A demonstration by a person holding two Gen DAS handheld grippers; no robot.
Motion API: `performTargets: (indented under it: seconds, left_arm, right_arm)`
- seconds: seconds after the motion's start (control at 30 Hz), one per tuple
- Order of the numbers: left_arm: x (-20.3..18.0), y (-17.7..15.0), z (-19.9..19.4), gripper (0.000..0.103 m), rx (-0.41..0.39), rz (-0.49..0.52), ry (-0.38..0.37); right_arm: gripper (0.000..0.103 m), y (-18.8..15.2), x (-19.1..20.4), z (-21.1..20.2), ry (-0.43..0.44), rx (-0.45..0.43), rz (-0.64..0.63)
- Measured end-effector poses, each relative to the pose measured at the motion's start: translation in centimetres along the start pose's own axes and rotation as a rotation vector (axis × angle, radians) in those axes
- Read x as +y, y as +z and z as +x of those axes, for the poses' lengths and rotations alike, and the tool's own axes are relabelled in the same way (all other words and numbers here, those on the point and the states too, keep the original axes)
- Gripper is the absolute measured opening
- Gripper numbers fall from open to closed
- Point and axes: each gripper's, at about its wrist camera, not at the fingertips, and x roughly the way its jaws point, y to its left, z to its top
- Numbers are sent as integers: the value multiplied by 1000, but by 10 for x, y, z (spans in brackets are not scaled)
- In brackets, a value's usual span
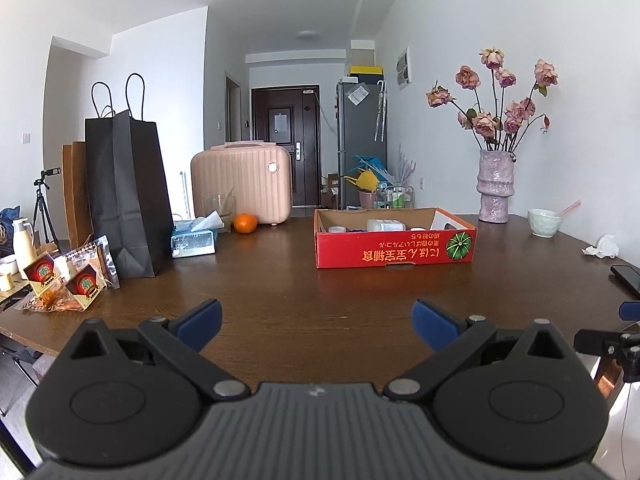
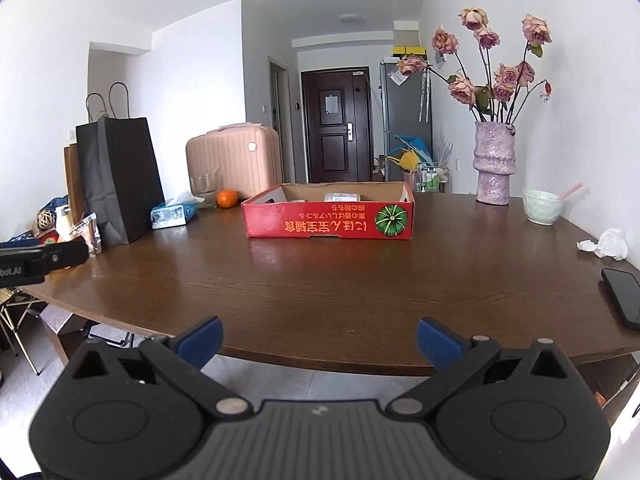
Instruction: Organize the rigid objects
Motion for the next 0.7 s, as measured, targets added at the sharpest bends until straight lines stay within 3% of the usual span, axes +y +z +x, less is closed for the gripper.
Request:
performTargets:
  seconds: [0.7]
  left_arm:
    - [-3,1,-1,103,-3,0,8]
  right_arm:
    - [103,1,-3,-3,-18,-22,12]
